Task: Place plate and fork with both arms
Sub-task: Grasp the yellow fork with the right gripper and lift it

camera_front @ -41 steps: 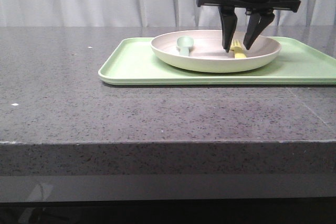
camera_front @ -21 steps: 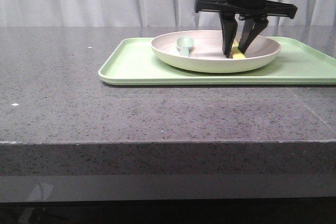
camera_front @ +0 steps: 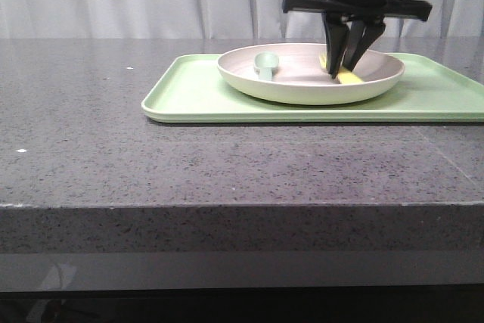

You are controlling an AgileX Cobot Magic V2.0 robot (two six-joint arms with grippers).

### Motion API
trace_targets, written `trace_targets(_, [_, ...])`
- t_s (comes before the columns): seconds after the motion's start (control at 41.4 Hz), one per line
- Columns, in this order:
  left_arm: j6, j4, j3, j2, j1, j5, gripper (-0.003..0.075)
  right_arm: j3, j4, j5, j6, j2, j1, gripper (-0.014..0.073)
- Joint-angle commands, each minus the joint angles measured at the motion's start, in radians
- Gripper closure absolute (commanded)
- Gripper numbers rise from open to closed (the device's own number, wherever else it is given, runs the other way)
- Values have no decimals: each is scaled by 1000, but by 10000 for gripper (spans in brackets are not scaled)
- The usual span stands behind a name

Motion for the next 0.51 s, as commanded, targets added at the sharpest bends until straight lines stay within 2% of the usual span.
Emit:
trace_targets(0.0, [3, -5, -27, -1, -5, -68, 418, -27, -31, -13, -1, -110, -7, 493])
trace_targets(0.193, [3, -5, -27, -1, -5, -68, 418, -27, -74, -4, -1, -166, -24, 493])
trace_targets(0.483, [3, -5, -27, -1, -5, -68, 418, -23, -57, 87, -47, -171, -164, 493])
